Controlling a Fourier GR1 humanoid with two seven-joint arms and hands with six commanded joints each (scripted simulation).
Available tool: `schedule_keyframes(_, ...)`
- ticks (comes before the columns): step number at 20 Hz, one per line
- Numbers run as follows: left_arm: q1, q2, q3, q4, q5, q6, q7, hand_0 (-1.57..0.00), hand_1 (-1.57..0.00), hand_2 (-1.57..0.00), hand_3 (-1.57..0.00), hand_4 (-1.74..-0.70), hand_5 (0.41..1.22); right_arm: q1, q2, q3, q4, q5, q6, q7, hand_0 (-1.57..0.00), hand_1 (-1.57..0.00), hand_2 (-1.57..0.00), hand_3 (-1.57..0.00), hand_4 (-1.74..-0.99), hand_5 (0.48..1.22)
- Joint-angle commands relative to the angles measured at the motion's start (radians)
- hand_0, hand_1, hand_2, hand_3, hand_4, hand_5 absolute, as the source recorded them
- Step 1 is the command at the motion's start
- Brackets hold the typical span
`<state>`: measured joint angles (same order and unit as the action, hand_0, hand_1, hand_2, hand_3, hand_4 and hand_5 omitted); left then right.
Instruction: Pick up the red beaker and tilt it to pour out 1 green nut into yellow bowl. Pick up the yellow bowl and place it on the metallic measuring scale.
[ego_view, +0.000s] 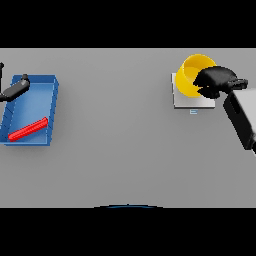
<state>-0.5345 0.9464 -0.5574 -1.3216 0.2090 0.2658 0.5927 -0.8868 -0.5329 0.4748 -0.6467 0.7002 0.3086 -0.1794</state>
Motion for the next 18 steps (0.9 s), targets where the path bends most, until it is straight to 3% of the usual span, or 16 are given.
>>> schedule_keyframes(1, -0.008, 0.003, 0.002, -0.002, 0.001, -0.002, 0.007, 0.0, 0.0, 0.0, 0.0, -0.81, 0.74, 0.005, 0.003, -0.001, 0.002, -0.007, 0.008, 0.008, -1.54, -1.41, -1.57, -1.17, -1.728, 1.221)
schedule_keyframes(2, 0.001, 0.006, 0.005, 0.002, 0.006, -0.007, -0.004, 0.0, 0.0, 0.0, 0.0, -0.81, 0.745, 0.003, 0.009, -0.003, 0.003, -0.01, 0.015, 0.019, -1.54, -1.44, -1.5, -1.02, -1.659, 1.221)
schedule_keyframes(3, 0.004, 0.002, -0.001, -0.007, 0.006, -0.007, 0.001, 0.0, 0.0, 0.0, 0.0, -0.81, 0.745, 0.008, 0.005, -0.007, 0.003, -0.018, 0.022, 0.024, -1.52, -1.35, -1.35, -0.91, -1.596, 1.134)
schedule_keyframes(4, 0.006, 0.002, 0.0, -0.005, 0.006, -0.004, 0.008, 0.0, 0.0, 0.0, 0.0, -0.81, 0.744, 0.006, 0.012, -0.01, 0.014, -0.019, 0.019, 0.034, -1.22, -1.08, -1.13, -0.82, -1.548, 1.053)
schedule_keyframes(6, -0.007, -0.011, -0.004, 0.016, 0.002, -0.009, 0.008, 0.0, 0.0, 0.0, 0.0, -0.81, 0.745, -0.006, 0.01, -0.014, 0.025, -0.025, 0.034, 0.02, -0.78, -0.69, -0.81, -0.71, -1.47, 0.928)
schedule_keyframes(9, -0.01, -0.019, -0.011, 0.039, -0.011, -0.012, -0.006, 0.0, 0.0, 0.0, 0.0, -0.81, 0.738, -0.009, 0.014, -0.009, 0.035, -0.023, 0.046, 0.009, -0.4, -0.35, -0.52, -0.6, -1.41, 0.821)
schedule_keyframes(13, -0.01, -0.024, -0.001, 0.037, 0.003, -0.011, -0.017, 0.0, 0.0, 0.0, 0.0, -0.81, 0.736, -0.029, 0.027, 0.01, 0.082, -0.001, 0.042, -0.034, -0.16, -0.14, -0.29, -0.47, -1.356, 0.755)
schedule_keyframes(18, -0.017, -0.021, 0.004, 0.037, 0.008, -0.016, -0.014, 0.0, 0.0, 0.0, 0.0, -0.82, 0.734, -0.042, 0.022, 0.025, 0.107, 0.015, 0.048, -0.059, -0.05, -0.05, -0.12, -0.35, -1.308, 0.733)
